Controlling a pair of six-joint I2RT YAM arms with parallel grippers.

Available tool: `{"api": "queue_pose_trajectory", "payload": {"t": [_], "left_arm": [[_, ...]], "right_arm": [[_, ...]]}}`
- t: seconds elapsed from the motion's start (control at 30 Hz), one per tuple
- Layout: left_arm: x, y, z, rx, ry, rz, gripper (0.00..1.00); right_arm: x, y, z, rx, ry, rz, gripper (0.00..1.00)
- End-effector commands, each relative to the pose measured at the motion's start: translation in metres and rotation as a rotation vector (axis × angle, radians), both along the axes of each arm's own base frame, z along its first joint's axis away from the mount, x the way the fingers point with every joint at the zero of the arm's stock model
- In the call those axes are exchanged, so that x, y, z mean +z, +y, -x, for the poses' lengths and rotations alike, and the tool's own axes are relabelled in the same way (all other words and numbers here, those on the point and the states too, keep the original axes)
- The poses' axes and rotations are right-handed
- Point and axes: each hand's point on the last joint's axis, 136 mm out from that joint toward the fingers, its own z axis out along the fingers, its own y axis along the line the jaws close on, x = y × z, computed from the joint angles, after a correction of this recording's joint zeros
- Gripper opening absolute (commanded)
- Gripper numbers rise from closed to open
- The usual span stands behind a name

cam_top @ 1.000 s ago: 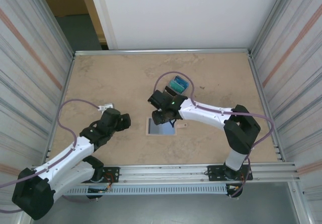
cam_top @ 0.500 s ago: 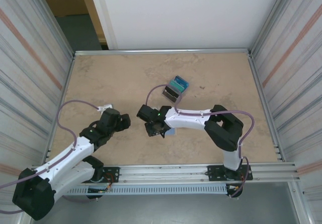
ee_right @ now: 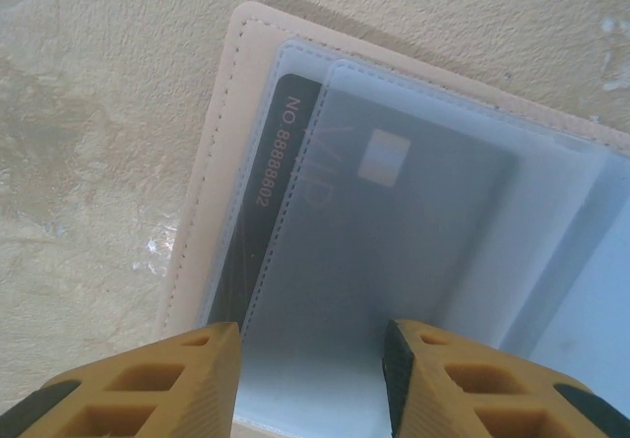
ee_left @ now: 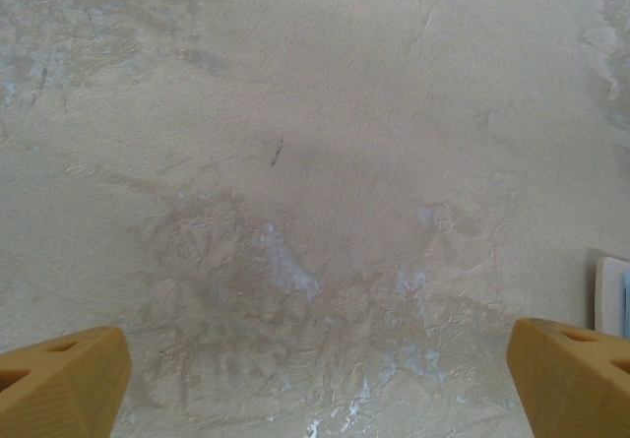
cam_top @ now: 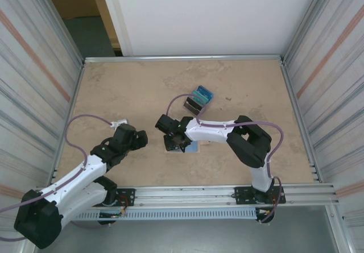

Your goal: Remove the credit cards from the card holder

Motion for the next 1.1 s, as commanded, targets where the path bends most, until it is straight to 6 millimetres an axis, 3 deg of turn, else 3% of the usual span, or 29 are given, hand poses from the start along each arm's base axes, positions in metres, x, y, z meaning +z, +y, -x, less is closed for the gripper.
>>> {"api": "queue_pose_trajectory", "payload": {"t": [0.0, 0.4, 0.67, 1.07], "left_arm": [[0.001, 0.002, -0.001, 0.023, -0.014, 0.02, 0.99], [0.001, 0.001, -0.001, 0.021, -0.012, 0.026, 0.99], [0.003, -0.001, -0.003, 0.017, -0.019, 0.037, 0.99], [0.017, -0.009, -0.008, -0.027, -0.046, 0.051, 0.99]], "right_arm": [[-0.007, 0.004, 0.002, -0.022, 0.032, -0.012, 0.45], [-0.025, -0.012, 0.013, -0.029, 0.062, 0.053, 0.48], [-0.038, -0.023, 0.02, -0.028, 0.073, 0.1, 0.39], [-0.006, -0.018, 0.0, -0.036, 0.018, -0.011, 0.22]]}}
